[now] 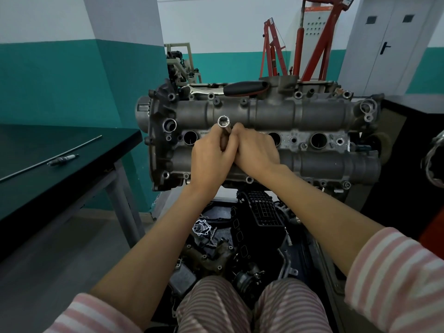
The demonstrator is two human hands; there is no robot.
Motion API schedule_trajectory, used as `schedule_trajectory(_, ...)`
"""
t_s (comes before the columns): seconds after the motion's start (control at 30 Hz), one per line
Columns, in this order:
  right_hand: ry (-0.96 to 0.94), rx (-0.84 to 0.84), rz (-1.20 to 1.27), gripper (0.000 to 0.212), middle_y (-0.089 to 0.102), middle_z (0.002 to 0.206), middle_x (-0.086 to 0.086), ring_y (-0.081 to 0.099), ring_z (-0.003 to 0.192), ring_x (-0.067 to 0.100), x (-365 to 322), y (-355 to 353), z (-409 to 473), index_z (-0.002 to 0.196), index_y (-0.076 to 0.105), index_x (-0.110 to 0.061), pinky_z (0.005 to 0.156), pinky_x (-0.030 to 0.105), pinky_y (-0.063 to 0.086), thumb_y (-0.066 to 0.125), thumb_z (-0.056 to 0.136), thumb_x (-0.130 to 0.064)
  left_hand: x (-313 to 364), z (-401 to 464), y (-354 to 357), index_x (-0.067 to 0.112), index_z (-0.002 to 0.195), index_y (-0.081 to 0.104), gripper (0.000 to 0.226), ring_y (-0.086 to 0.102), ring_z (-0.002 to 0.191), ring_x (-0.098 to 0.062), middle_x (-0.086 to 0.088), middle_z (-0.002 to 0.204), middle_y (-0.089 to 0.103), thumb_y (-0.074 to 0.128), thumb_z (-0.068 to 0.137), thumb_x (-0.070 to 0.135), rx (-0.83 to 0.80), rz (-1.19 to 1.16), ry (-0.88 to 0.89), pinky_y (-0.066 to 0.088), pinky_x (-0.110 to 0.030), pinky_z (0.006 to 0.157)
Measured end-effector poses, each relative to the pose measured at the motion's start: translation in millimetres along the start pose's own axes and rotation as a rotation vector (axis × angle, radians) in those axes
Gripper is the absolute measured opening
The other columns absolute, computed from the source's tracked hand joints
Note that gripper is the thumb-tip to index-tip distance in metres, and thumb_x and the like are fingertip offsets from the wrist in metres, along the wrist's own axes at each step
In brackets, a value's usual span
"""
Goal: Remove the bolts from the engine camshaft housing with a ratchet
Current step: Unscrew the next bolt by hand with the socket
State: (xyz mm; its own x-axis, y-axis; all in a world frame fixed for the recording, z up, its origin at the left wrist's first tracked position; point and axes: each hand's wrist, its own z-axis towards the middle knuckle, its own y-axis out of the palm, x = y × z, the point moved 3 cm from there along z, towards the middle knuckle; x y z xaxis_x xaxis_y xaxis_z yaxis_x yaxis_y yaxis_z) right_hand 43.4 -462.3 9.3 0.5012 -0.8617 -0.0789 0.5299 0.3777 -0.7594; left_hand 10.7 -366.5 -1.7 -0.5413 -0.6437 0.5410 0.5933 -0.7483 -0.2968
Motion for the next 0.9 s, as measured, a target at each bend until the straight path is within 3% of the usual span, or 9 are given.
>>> schedule_trajectory(0.13,0.01,-0.017,0.029,0.019,0.064,0.082,0.01,0.059,0.073,0.031,1.9,0.6,0.0,0.088,0.03,-0.016,0.051,0.032,0.022,0.044,0.092,-0.029,-1.6,-0.2,-0.4,0.008,0.07,0.051,0.026,0.041,0.047,-0.011,0.001,0.051,0.045,0.054,0.092,0.022,0.005,-0.017,-0.006,0.032,-0.018,0.049)
schedule_trajectory(0.27,0.021,0.003,0.025,0.022,0.066,0.085,0.01,0.061,0.079,0.031,2.5,-0.7,0.3,0.098,0.053,-0.013,0.058,0.031,0.029,0.045,0.09,-0.032,-0.5,2.2,-0.5,0.022,0.058,0.039,0.039,0.037,0.043,-0.009,0.009,0.046,0.036,0.056,0.093,0.023,0.003,-0.019,-0.004,0.029,-0.019,0.047)
schedule_trajectory(0.37,0.011,0.006,0.005,0.027,0.066,0.083,0.008,0.061,0.078,0.029,1.8,-0.8,-0.2,0.094,0.06,-0.014,0.058,0.03,0.028,0.042,0.092,-0.033,1.2,3.3,-0.8,0.024,0.051,0.03,0.05,0.033,0.042,-0.009,0.01,0.043,0.03,0.058,0.092,0.03,0.017,-0.064,-0.013,0.027,-0.018,0.045)
schedule_trajectory(0.47,-0.009,0.001,-0.031,0.026,0.065,0.084,0.011,0.06,0.078,0.031,0.9,-0.2,-1.0,0.093,0.057,-0.009,0.058,0.032,0.028,0.04,0.094,-0.03,1.0,1.7,0.1,0.023,0.052,0.029,0.05,0.03,0.044,-0.01,0.01,0.044,0.029,0.058,0.091,0.031,0.014,-0.065,-0.009,0.029,-0.023,0.046)
schedule_trajectory(0.7,0.002,0.0,0.038,0.024,0.063,0.084,0.01,0.059,0.073,0.031,0.0,-2.2,-1.1,0.102,0.04,-0.009,0.054,0.032,0.027,0.042,0.095,-0.032,-0.2,0.2,-1.0,0.032,0.063,0.035,0.035,0.044,0.049,-0.005,0.01,0.049,0.04,0.053,0.092,0.022,0.027,-0.055,0.007,0.03,-0.013,0.048)
schedule_trajectory(0.9,0.003,-0.007,-0.008,0.03,0.066,0.085,0.008,0.061,0.08,0.028,1.4,-0.9,-0.3,0.097,0.059,-0.012,0.059,0.03,0.029,0.041,0.092,-0.035,1.3,1.9,-0.8,0.027,0.053,0.03,0.048,0.034,0.043,-0.008,0.011,0.044,0.031,0.058,0.092,0.027,0.036,-0.075,0.027,0.027,-0.016,0.045)
